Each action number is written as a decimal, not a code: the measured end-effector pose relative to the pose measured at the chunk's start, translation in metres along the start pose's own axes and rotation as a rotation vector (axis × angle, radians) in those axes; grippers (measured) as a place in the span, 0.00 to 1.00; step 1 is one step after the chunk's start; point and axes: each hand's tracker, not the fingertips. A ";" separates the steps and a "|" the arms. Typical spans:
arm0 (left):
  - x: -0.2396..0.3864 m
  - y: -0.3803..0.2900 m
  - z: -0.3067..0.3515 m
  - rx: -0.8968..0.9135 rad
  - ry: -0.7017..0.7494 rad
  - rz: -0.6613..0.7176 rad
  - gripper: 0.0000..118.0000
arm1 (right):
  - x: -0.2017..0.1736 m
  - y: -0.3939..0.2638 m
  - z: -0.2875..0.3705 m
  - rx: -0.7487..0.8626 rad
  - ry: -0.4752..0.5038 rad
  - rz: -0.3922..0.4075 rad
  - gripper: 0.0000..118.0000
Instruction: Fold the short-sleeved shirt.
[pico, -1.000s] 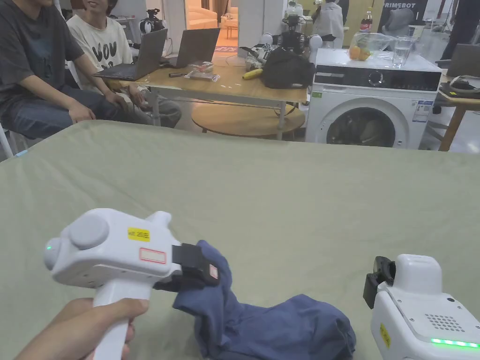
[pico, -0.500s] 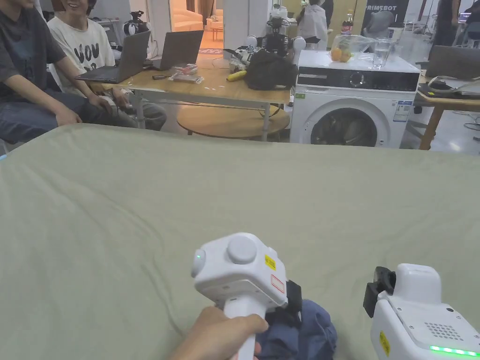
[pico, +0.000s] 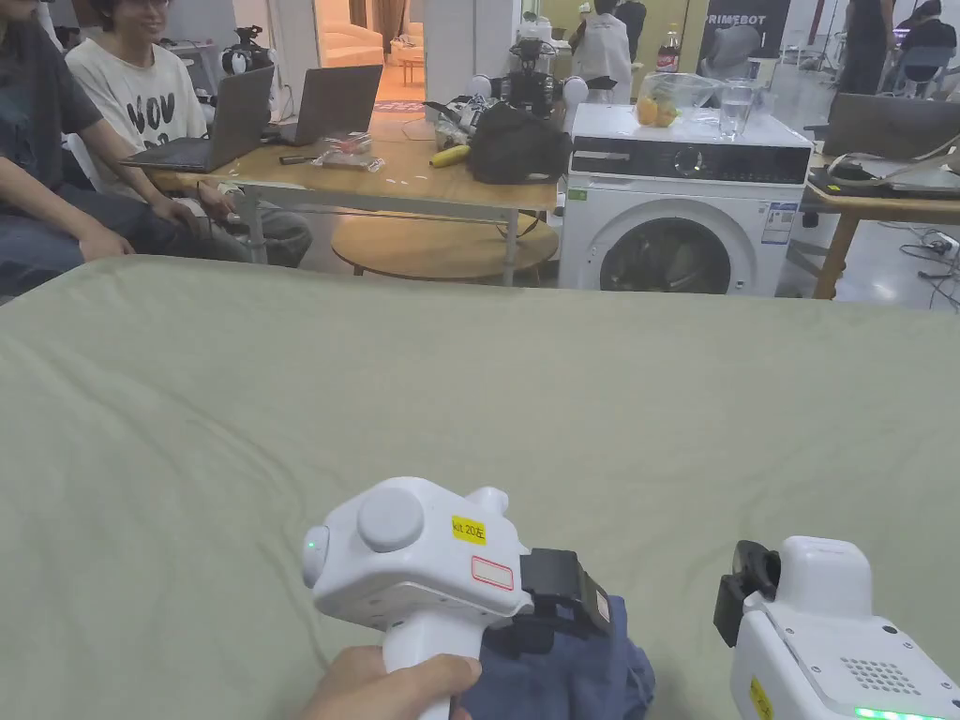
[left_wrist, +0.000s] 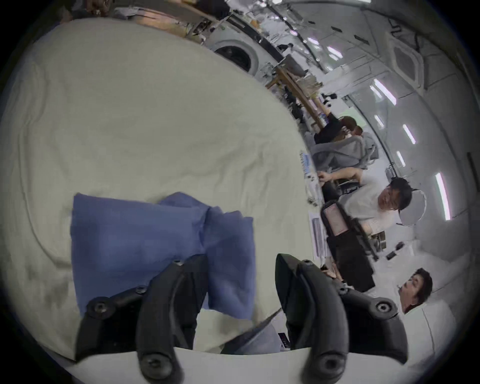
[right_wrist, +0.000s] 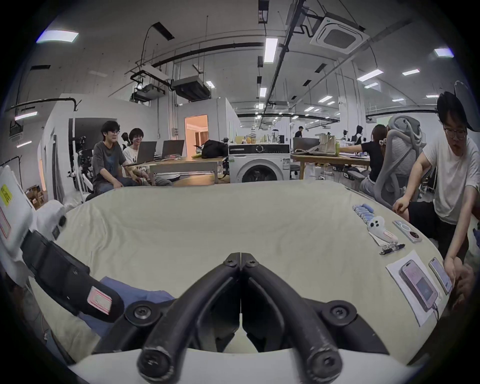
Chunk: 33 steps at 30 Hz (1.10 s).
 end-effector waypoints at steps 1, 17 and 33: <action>0.000 0.002 -0.001 0.005 -0.011 -0.034 0.18 | 0.000 0.001 0.001 0.003 0.001 -0.001 0.00; -0.037 -0.011 -0.122 -0.126 -0.041 -0.021 0.00 | 0.003 0.009 0.008 0.032 -0.018 -0.001 0.00; -0.042 -0.009 0.047 0.522 0.311 -0.318 0.00 | -0.014 0.021 -0.026 0.070 -0.015 0.032 0.00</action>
